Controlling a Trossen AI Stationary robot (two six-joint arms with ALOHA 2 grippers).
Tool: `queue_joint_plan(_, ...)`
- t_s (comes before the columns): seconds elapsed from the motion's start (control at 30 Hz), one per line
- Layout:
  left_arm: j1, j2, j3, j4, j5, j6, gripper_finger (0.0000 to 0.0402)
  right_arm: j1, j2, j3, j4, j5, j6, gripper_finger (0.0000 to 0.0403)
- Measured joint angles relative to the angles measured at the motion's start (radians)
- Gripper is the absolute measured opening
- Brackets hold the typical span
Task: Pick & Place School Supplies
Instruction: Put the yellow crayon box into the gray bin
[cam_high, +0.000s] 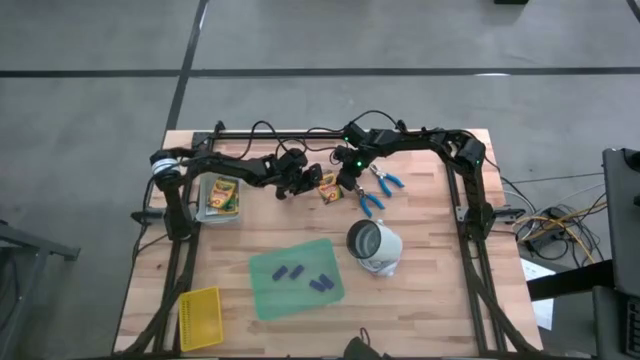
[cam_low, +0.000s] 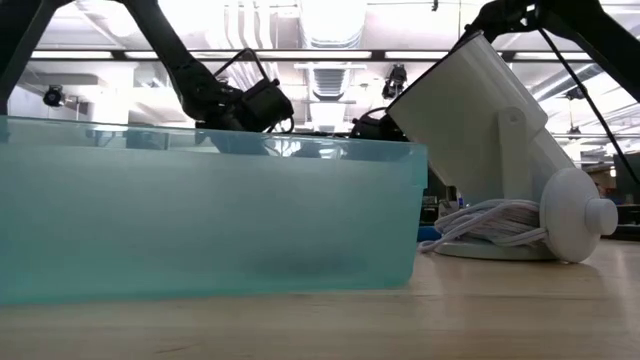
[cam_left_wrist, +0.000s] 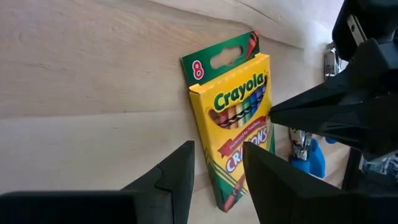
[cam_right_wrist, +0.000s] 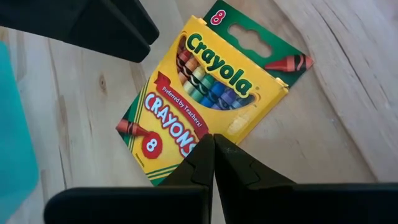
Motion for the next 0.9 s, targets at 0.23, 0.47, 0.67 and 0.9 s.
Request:
queue_joint_plan(0.23, 0.000, 0.000, 0.000, -0.001, 0.001, -0.001, 0.0140, 0.000, 0.000, 0.001, -0.018, 0.004, 0.001, 0.0008)
queue_joint_plan(0.47, 0.000, 0.000, 0.001, -0.001, 0.001, -0.001, 0.0140, 0.000, 0.000, 0.001, -0.020, 0.006, 0.003, 0.0008)
queue_joint_plan(0.67, 0.000, 0.000, 0.000, -0.001, 0.001, 0.004, 0.0140, 0.000, 0.000, 0.001, -0.023, 0.022, 0.000, 0.0008)
queue_joint_plan(0.9, 0.000, 0.000, -0.002, -0.004, 0.001, 0.004, 0.0140, 0.000, 0.000, 0.001, -0.026, 0.024, 0.005, 0.0008)
